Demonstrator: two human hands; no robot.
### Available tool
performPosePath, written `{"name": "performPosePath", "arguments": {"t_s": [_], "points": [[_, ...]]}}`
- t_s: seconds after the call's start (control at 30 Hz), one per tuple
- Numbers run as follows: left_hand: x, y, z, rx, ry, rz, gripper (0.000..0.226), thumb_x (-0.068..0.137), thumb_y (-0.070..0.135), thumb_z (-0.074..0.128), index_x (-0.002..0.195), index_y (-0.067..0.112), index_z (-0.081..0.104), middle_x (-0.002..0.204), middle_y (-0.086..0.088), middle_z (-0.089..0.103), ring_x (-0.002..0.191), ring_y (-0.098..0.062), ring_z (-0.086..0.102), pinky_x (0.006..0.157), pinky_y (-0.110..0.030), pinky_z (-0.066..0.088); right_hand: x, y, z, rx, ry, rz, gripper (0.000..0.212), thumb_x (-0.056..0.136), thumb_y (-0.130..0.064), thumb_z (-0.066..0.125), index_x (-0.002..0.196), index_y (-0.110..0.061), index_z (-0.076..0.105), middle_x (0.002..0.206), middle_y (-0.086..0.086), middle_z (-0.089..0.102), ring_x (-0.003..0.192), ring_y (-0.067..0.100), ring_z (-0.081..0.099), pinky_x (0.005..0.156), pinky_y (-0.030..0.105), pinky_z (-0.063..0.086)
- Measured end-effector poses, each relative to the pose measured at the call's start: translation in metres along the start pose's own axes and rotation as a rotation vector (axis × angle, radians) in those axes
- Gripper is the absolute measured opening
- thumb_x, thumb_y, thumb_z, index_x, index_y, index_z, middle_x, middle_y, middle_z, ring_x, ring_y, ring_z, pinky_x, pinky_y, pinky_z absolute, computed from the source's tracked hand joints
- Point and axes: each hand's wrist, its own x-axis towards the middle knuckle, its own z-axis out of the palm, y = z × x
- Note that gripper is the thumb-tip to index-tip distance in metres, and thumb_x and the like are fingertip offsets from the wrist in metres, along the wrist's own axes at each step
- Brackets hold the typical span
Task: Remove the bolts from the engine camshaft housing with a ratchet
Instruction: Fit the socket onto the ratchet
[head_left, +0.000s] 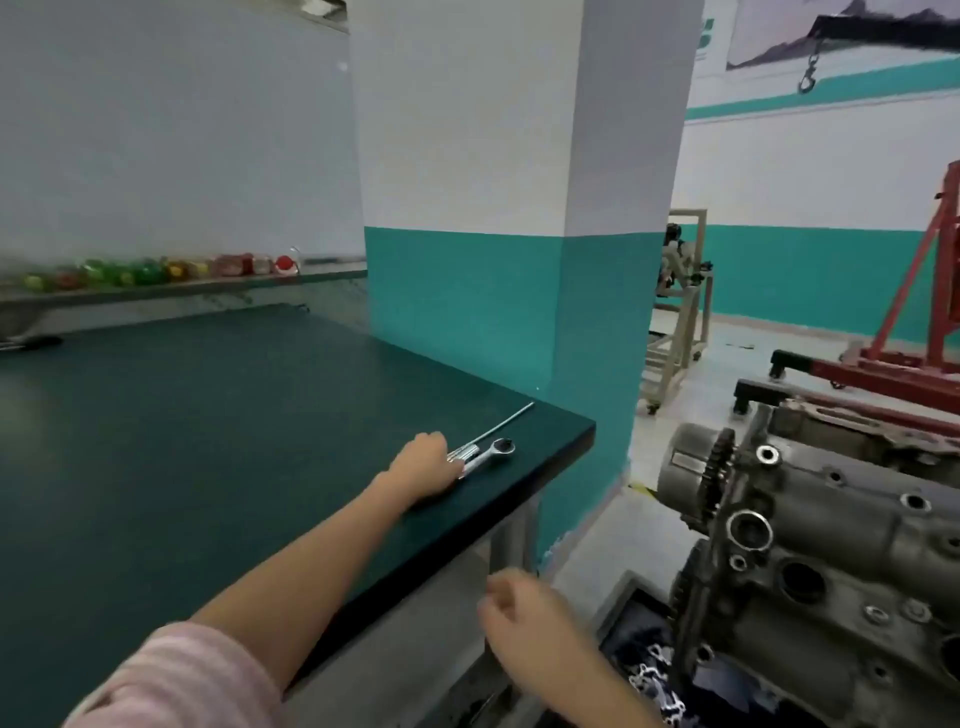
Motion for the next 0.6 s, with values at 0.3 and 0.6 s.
{"name": "performPosePath", "arguments": {"t_s": [0.3, 0.6], "points": [[0.043, 0.003, 0.021, 0.224, -0.172, -0.051, 0.037, 0.094, 0.020, 0.044, 0.123, -0.004, 0.044, 0.130, -0.021, 0.044, 0.120, -0.035, 0.042, 0.098, -0.036, 0.036, 0.168, -0.041, -0.005, 0.525, 0.045, 0.148, 0.010, 0.091, -0.005, 0.037, 0.088, -0.013, 0.042, 0.077, 0.000, 0.044, 0.066, 0.010, 0.041, 0.053, 0.016, 0.032], [0.064, 0.008, 0.030, 0.298, -0.248, -0.069, 0.059, 0.086, 0.052, 0.055, 0.117, 0.002, 0.050, 0.119, -0.013, 0.052, 0.115, -0.029, 0.049, 0.088, -0.032, 0.041, 0.210, -0.013, -0.016, 0.783, 0.061, 0.348, 0.013, 0.089, -0.005, 0.046, 0.100, -0.009, 0.051, 0.076, 0.005, 0.055, 0.063, 0.013, 0.050, 0.053, 0.019, 0.045]]}}
